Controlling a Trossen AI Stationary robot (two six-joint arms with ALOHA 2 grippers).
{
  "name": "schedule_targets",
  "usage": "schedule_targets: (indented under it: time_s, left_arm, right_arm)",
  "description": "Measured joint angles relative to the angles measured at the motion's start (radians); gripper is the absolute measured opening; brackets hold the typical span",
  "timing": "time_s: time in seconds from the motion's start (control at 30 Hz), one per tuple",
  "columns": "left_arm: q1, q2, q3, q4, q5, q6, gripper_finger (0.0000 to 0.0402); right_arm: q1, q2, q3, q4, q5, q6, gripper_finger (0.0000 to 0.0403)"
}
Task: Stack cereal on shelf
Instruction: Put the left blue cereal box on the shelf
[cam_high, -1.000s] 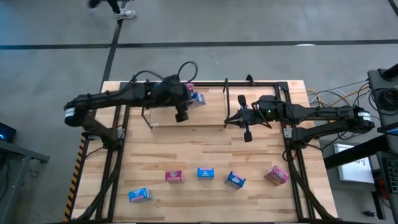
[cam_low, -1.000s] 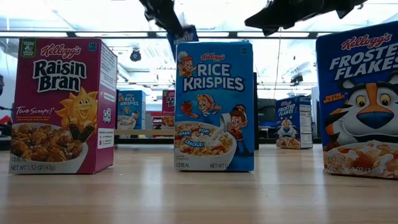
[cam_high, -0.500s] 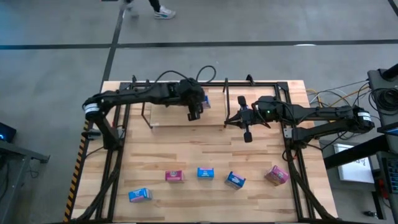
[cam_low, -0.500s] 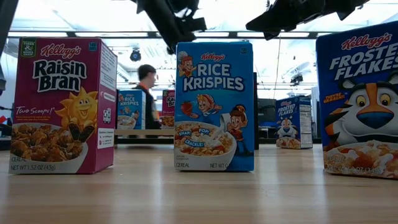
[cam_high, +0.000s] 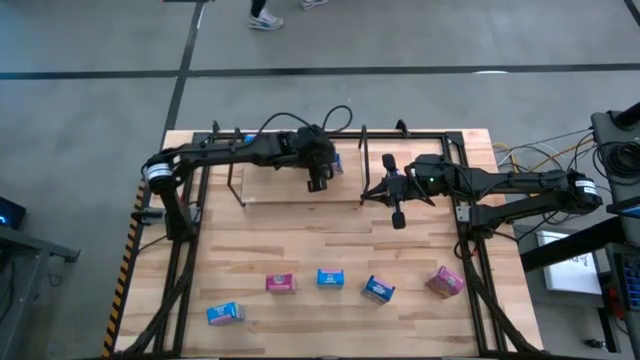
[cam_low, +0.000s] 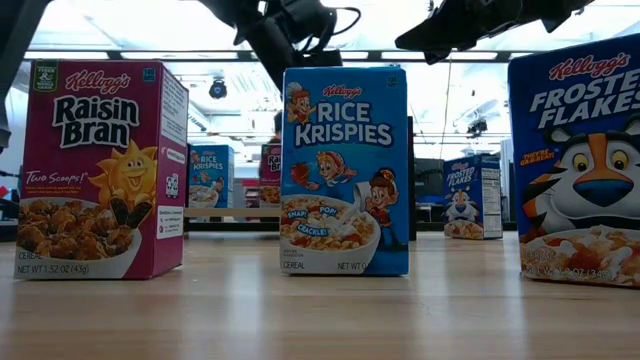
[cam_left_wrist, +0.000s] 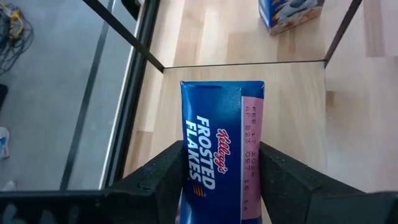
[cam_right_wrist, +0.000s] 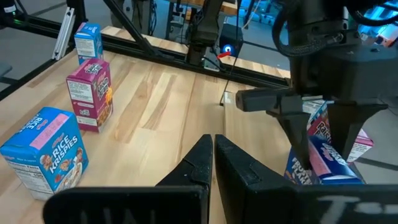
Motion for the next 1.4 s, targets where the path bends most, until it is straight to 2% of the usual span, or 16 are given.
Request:
schedule_targets:
  time_s: [0.3, 0.6, 0.87, 1.07, 1.23, 1.4]
  left_arm:
    - [0.011, 0.001, 0.000, 0.021, 0.003, 0.026, 0.0205]
    - [0.010, -0.015, 0.000, 0.000, 0.002, 0.030, 0.0213]
    - [0.008, -0.097, 0.000, -0.086, 0.001, 0.019, 0.0213]
    - [-0.010, -0.188, -0.008, -0.182, 0.004, -0.050, 0.0213]
    - [-0.052, -0.305, -0.132, -0.166, 0.037, -0.108, 0.0213]
    - [-0.124, -0.461, -0.323, -0.014, 0.037, -0.179, 0.0213]
  right_arm:
    - [0.000, 0.000, 0.000, 0.001, 0.000, -0.010, 0.0009]
    - [0.000, 0.000, 0.000, 0.001, 0.001, -0.010, 0.0009]
    - [0.000, 0.000, 0.000, 0.001, 0.002, -0.009, 0.0009]
    - [0.000, 0.000, 0.000, 0.001, 0.002, -0.009, 0.0009]
    - [0.000, 0.002, 0.000, 0.000, 0.002, -0.006, 0.0009]
    - [0.000, 0.002, 0.000, -0.005, 0.003, 0.003, 0.0009]
